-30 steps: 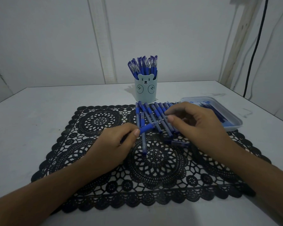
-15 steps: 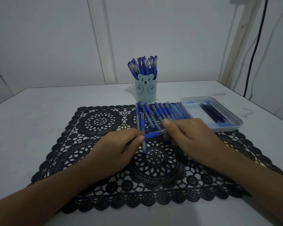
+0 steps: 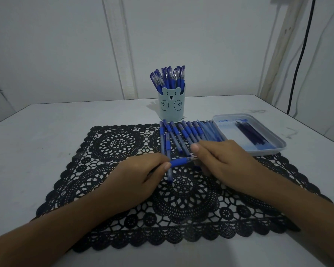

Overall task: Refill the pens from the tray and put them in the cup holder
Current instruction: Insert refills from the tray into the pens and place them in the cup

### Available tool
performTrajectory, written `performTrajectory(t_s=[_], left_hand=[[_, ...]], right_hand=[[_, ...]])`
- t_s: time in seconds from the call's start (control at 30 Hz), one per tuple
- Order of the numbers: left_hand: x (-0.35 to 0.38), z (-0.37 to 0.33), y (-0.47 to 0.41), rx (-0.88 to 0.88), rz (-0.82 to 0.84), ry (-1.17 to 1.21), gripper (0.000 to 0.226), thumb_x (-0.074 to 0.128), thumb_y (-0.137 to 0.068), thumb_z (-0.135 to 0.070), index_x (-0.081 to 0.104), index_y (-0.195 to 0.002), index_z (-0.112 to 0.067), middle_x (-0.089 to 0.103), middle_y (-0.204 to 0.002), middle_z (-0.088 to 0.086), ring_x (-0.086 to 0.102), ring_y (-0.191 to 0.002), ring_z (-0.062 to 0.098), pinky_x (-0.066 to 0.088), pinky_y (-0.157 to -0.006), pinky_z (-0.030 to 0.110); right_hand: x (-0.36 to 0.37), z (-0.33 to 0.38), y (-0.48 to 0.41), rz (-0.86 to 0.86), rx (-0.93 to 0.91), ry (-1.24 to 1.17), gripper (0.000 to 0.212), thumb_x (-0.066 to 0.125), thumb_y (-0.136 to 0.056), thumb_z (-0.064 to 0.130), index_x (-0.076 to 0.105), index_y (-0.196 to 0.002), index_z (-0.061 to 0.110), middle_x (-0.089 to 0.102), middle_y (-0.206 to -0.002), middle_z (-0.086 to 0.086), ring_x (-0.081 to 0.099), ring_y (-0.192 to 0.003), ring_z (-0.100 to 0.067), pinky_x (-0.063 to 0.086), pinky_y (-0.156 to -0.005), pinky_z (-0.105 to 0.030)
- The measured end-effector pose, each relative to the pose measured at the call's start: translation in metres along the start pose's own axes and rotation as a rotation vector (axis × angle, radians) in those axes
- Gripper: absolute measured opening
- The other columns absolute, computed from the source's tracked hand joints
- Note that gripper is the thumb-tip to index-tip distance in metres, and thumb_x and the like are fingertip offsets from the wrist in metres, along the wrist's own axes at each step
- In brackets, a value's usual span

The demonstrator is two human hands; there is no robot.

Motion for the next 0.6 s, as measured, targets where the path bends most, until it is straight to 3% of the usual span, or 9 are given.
performTrajectory(t_s=[0.07,0.17,0.3,0.43,0.6], left_hand=[[-0.0008,0.0005,0.0,-0.008,-0.014,0.011,0.031,0.037,-0.094,-0.032,0.063,-0.095,-0.016,0.045,-0.067,-0.024,0.046,-0.057,-0.002,0.036,-0.053,0.012],[-0.0024,0.001,-0.0005,-0.008,-0.031,0.025,0.029,0.038,-0.093,-0.031,0.063,-0.095,-0.016,0.045,-0.066,-0.023,0.046,-0.056,0.002,0.037,-0.052,0.014],[-0.0013,0.0007,0.0013,0.006,-0.012,-0.003,0.028,0.04,-0.093,-0.033,0.062,-0.1,-0.018,0.055,-0.076,-0.017,0.05,-0.063,-0.001,0.041,-0.058,0.015],[-0.0038,-0.0007,0.0017,0.005,-0.042,-0.065,0.026,0.041,-0.093,-0.032,0.062,-0.101,-0.018,0.043,-0.08,-0.027,0.043,-0.067,-0.014,0.033,-0.063,0.002],[-0.0038,-0.0033,0.0005,0.025,-0.04,-0.13,0.024,0.042,-0.093,-0.029,0.061,-0.099,-0.015,0.043,-0.082,-0.021,0.038,-0.066,-0.01,0.03,-0.064,0.002]], right_hand=[[-0.0019,-0.0005,-0.0001,-0.016,0.012,-0.027,0.036,0.027,-0.09,0.059,0.047,-0.076,0.033,0.057,-0.065,0.003,0.053,-0.059,-0.011,0.042,-0.055,-0.023],[0.0,-0.002,-0.0008,0.036,0.021,-0.064,0.015,0.044,-0.088,0.042,0.05,-0.081,0.03,0.056,-0.064,0.006,0.049,-0.057,-0.01,0.038,-0.052,-0.02],[0.0034,-0.0033,-0.0009,-0.012,0.065,-0.091,0.035,0.042,-0.092,0.036,0.043,-0.057,0.028,0.046,-0.049,0.008,0.045,-0.05,-0.008,0.037,-0.051,-0.023],[0.0061,-0.0052,-0.0008,0.001,0.128,-0.111,0.041,0.039,-0.091,0.04,0.039,-0.052,0.026,0.044,-0.046,0.013,0.042,-0.048,-0.006,0.036,-0.052,-0.023],[0.004,-0.005,-0.0013,0.007,0.201,-0.153,0.044,0.04,-0.092,0.039,0.042,-0.05,0.024,0.04,-0.043,0.01,0.038,-0.044,-0.005,0.034,-0.051,-0.022]])
Point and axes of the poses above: each hand's wrist, its own y-axis away from the middle knuckle, its own x-axis out of the palm, z = x × y, the point moved 4 cm from there along -y, towards the middle knuckle
